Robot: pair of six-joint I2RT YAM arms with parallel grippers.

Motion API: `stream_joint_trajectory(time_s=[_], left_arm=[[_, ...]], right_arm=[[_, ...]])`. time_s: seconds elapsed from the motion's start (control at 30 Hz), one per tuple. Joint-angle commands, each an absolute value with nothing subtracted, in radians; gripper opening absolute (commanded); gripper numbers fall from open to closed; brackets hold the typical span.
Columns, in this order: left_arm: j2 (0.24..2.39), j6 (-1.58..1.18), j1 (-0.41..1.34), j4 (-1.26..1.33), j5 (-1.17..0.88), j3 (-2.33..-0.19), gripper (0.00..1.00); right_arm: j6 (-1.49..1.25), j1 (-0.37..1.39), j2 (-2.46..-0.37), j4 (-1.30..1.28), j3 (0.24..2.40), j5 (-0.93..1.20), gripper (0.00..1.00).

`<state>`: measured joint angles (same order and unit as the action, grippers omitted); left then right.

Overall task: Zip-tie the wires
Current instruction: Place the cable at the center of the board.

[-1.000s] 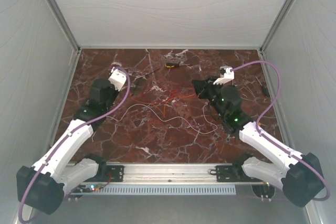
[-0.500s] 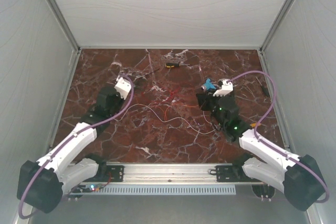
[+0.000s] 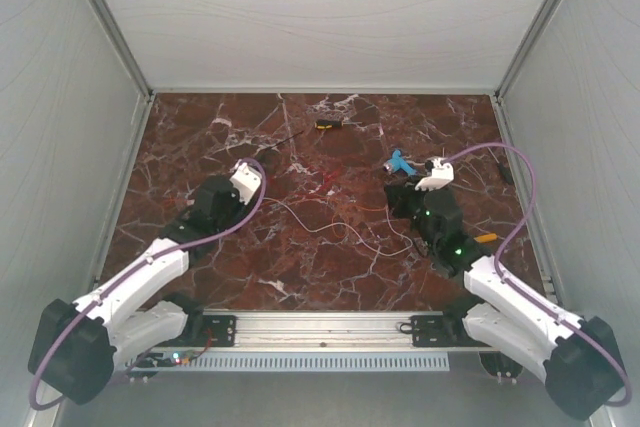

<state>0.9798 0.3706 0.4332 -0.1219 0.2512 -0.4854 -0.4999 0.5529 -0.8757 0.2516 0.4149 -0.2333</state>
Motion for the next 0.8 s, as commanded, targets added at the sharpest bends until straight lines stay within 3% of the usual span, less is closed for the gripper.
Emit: stream_joint_trajectory(time_s=[0.0,0.1,0.13,0.6,0.77], left_arm=[[0.956,0.362,0.440,-0.088,0.272,-0.496,0.73],[0.951,0.353,0.441,-0.095,0.273,-0.508,0.98],[0.950,0.351,0.442,-0.095,0.273,-0.510,0.99],[0.889,0.330,0.446,-0.069,0.296,-0.525,1.00],[0.860,0.323,0.445,-0.047,0.317,-0.523,1.00]], right_arm=[[-0.510,0.547,-0.793,0.185,0.409,-0.197,0.00],[-0.484,0.546,-0.741,0.108,0.446,-0.212,0.00],[-0.473,0.545,-0.724,0.076,0.460,-0.224,0.00],[-0.485,0.539,-0.564,-0.206,0.494,-0.222,0.00],[-0.561,0.539,-0.524,-0.302,0.502,-0.287,0.47]])
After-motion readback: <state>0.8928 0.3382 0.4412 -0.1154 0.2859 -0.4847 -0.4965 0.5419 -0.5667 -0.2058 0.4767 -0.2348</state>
